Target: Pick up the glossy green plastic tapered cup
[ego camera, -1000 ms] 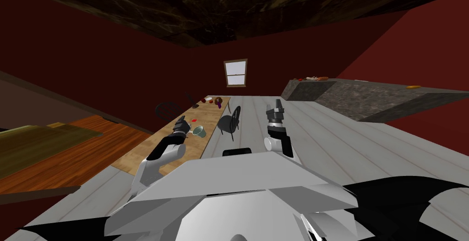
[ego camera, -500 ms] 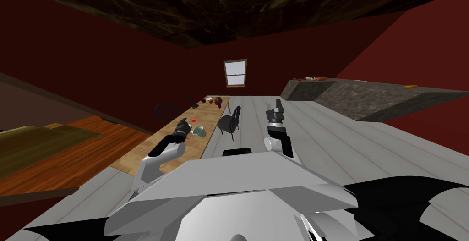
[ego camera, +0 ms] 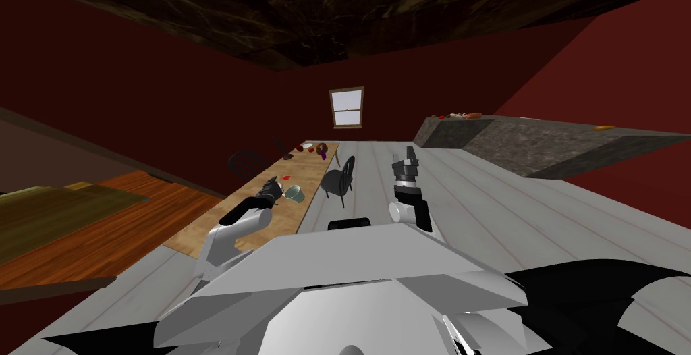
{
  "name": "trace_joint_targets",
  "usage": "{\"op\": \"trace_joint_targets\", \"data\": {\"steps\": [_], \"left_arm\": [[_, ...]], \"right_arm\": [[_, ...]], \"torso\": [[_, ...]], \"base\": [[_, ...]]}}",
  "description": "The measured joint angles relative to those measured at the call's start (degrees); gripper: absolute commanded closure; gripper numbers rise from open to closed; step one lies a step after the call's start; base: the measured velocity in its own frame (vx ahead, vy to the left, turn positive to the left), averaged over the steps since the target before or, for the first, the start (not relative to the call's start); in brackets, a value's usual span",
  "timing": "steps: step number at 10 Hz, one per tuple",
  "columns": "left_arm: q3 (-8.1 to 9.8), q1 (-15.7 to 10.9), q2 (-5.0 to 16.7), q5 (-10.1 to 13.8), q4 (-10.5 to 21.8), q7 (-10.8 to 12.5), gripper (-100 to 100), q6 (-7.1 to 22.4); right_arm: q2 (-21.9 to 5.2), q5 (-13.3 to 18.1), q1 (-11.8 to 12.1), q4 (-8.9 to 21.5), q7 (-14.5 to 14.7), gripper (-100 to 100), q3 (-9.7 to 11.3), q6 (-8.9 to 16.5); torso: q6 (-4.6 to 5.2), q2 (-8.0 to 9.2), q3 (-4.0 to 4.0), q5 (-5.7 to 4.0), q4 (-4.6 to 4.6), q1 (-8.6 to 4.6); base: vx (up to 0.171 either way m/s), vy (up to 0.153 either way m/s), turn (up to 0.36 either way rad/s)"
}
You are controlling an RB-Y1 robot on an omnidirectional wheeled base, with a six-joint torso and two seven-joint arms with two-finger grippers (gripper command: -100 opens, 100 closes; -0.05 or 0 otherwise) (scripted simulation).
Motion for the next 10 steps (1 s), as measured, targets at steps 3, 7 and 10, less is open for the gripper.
{"op": "trace_joint_targets", "data": {"steps": [3,7,10], "left_arm": [[0.19,-1.1,0.9,1.5,1.9,0.3,-100,4.9],[0.32,-1.8,1.6,2.8,2.8,0.7,-100,10.5],[0.41,-3.6,3.0,4.5,4.9,1.1,-100,14.7]], "right_arm": [[0.0,0.0,0.0,0.0,0.0,0,0.0,0.0],[0.0,0.0,0.0,0.0,0.0,0,0.0,0.0],[0.0,0.0,0.0,0.0,0.0,0,0.0,0.0]], "torso": [[0.00,-0.03,-0.02,0.00,-0.01,0.02],[-0.01,-0.02,-0.01,0.00,0.00,-0.01],[0.00,-0.07,-0.04,0.01,-0.01,0.03]], "base": [[0.004,0.017,0.003],[0.005,0.014,0.007],[0.014,0.020,0.007]]}}
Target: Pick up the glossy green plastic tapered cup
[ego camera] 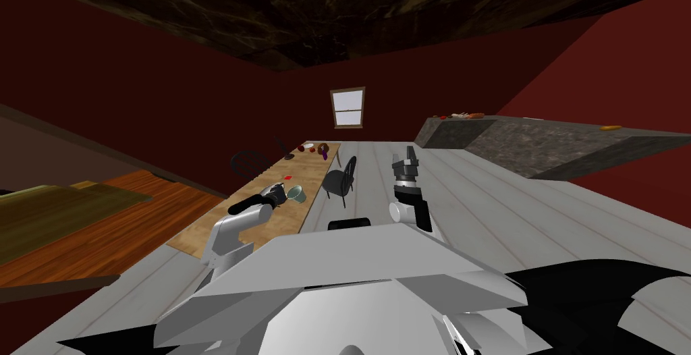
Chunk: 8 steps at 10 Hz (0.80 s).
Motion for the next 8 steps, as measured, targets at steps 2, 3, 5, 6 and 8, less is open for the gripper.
{"op": "trace_joint_targets", "data": {"steps": [2,3,5,6,8], "left_arm": [[-0.11,-0.7,0.6,0.9,0.7,0.4,-100,3.3],[-0.17,-1.0,0.8,1.2,1.1,0.5,-100,4.7],[-0.35,-1.9,1.5,2.0,2.2,0.9,-100,7.6],[-0.38,-2.5,2.1,2.8,2.9,1.1,-100,9.2],[-0.52,-3.3,2.8,3.8,3.9,1.4,-100,12.0]], "right_arm": [[0.0,0.0,0.0,0.0,0.0,0,0.0,0.0],[0.0,0.0,0.0,0.0,0.0,0,0.0,0.0],[0.0,0.0,0.0,0.0,0.0,0,0.0,0.0],[0.0,0.0,0.0,0.0,0.0,0,0.0,0.0],[0.0,0.0,0.0,0.0,0.0,0,0.0,0.0]], "torso": [[0.00,0.01,0.00,0.00,0.00,-0.01],[0.00,0.01,0.01,0.00,0.00,-0.02],[0.00,-0.01,-0.01,0.00,0.00,-0.01],[0.00,-0.03,-0.02,0.00,-0.01,-0.02],[0.00,-0.03,-0.02,0.00,-0.01,0.00]], "base": [[0.014,0.018,0.013],[0.020,0.021,0.013],[0.023,0.018,0.012],[0.024,0.015,0.008],[0.035,0.023,0.017]]}}
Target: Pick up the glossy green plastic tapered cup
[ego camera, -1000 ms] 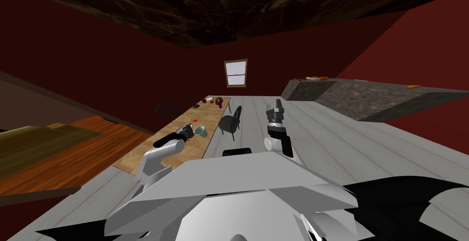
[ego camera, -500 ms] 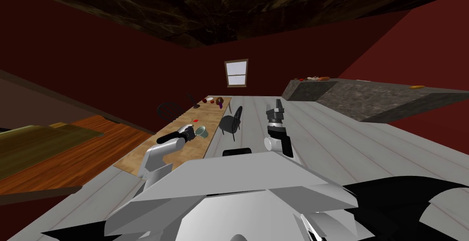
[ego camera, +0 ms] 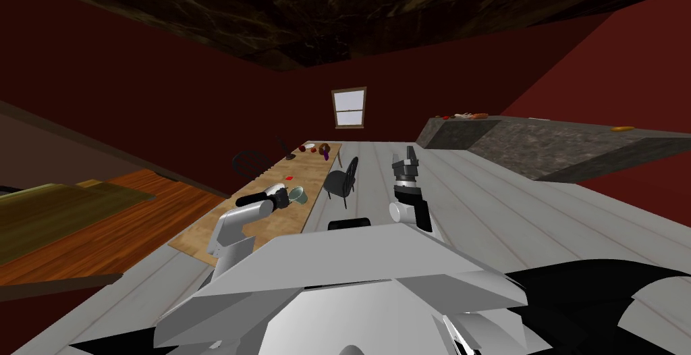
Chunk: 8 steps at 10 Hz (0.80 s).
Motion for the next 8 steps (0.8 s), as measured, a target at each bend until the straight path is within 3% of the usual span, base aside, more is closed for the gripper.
{"op": "trace_joint_targets", "data": {"steps": [8], "left_arm": [[-2.39,-2.3,2.3,4.3,6.4,1.9,-100,11.4]], "right_arm": [[0.0,0.0,0.0,0.0,0.0,0,0.0,0.0]], "torso": [[0.00,-0.17,-0.10,0.00,-0.04,-0.04]], "base": [[0.057,0.016,0.003]]}}
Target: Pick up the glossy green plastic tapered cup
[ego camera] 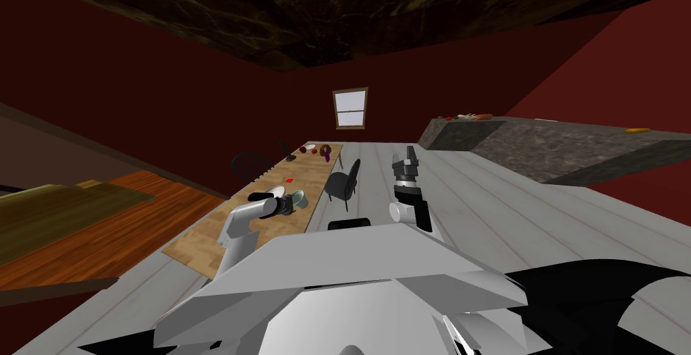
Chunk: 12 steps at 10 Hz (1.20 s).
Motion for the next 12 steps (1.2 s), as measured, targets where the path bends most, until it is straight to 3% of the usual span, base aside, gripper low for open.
{"op": "trace_joint_targets", "data": {"steps": [1,2,3,7,8,12], "left_arm": [[-0.50,0.0,-0.1,0.2,1.2,0.2,-100,0.8],[-0.55,0.0,-0.1,0.2,1.3,0.2,0,0.9],[-0.55,0.0,-0.1,0.2,1.3,0.2,-100,0.9],[-1.01,-1.0,-0.5,-0.7,6.0,-0.3,-100,-2.8],[-1.03,-1.0,-0.5,-0.8,6.1,-0.3,100,-3.0],[-1.04,-1.0,-0.5,-0.7,6.1,-0.3,100,-2.9]], "right_arm": [[0.0,0.0,0.0,0.0,0.0,0,0.0,0.0],[0.0,0.0,0.0,0.0,0.0,0,0.0,0.0],[0.0,0.0,0.0,0.0,0.0,0,0.0,0.0],[0.0,0.0,0.0,0.0,0.0,0,0.0,0.0],[0.0,0.0,0.0,0.0,0.0,0,0.0,0.0],[0.0,0.0,0.0,0.0,0.0,0,0.0,0.0]], "torso": [[0.00,0.00,-0.01,-0.01,0.00,-0.04],[0.00,0.12,0.06,-0.02,0.02,-0.05],[0.00,0.22,0.12,-0.02,0.05,-0.05],[0.00,0.33,0.19,-0.01,0.07,-0.02],[-0.01,0.32,0.18,-0.02,0.07,-0.04],[0.00,0.28,0.16,-0.04,0.07,-0.06]], "base": [[0.029,-0.002,-0.001],[0.006,0.000,0.000],[-0.002,0.003,-0.039],[-0.011,0.007,-0.036],[0.000,0.000,0.000],[0.000,0.000,0.000]]}}
